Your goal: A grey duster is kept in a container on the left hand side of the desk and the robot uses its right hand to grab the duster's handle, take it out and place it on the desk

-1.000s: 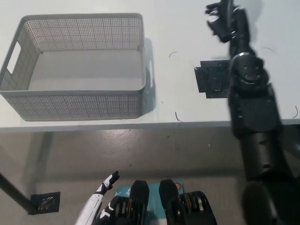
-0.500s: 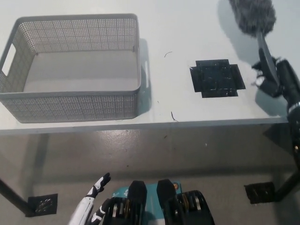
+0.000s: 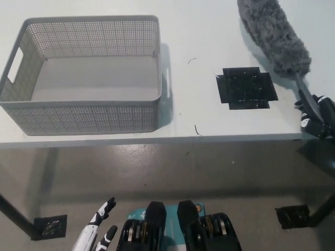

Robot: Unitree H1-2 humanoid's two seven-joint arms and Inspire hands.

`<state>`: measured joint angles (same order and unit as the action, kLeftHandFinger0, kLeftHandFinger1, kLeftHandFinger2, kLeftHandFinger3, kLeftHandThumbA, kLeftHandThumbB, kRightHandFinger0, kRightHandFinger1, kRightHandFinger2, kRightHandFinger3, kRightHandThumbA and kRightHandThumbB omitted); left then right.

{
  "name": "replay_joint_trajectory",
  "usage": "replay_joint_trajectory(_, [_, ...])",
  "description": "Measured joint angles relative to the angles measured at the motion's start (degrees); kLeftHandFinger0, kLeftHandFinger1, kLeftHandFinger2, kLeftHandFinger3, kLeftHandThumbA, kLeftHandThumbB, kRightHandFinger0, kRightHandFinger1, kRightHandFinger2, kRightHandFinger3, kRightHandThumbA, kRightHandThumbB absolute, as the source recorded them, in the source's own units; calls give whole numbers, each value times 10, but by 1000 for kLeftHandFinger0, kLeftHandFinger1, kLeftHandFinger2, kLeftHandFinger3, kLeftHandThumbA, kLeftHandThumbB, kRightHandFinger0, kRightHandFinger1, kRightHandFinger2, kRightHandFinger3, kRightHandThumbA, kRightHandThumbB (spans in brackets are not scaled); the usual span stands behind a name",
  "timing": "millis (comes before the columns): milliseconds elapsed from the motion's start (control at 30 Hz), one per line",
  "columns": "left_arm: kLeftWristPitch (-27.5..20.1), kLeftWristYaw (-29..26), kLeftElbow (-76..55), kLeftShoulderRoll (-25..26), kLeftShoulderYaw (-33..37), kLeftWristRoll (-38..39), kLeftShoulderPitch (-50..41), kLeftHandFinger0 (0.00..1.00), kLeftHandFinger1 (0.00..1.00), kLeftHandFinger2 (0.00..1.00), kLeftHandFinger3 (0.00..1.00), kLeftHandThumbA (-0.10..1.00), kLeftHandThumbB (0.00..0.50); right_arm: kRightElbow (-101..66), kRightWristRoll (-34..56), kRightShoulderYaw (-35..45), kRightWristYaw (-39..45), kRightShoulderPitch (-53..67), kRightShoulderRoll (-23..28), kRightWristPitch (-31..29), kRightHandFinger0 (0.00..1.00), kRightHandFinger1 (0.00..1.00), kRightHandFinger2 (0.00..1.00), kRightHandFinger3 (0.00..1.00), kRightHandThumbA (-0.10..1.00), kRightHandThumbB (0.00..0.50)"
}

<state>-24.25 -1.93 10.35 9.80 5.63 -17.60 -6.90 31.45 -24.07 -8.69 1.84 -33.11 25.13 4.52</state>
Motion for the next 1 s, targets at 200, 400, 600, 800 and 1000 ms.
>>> replay_joint_trajectory(200, [0,0,0,0,-2,0,2,1000,1000,1000,1000,1000,22,-16,-44,-68,42,-26,45,27,1000,1000,1000,1000,758,500])
replay_joint_trajectory(400, [1,0,-2,0,-3,0,2,1000,1000,1000,1000,1000,22,-56,-60,-102,106,-53,74,66,1000,1000,1000,1000,743,492])
replay_joint_trajectory(600, [2,1,-3,3,-3,0,12,1000,1000,1000,1000,1000,14,-101,-76,-107,130,-74,103,76,1000,1000,1000,1000,728,500])
replay_joint_trajectory(800, [3,2,-7,3,-2,1,14,1000,1000,1000,1000,1000,12,-140,-59,-83,153,-78,106,75,1000,1000,1000,1000,930,497])
replay_joint_trajectory(1000, [4,2,-6,3,0,1,14,1000,1000,1000,1000,1000,10,-214,9,-4,173,-74,98,80,1000,1000,1000,1000,978,421])
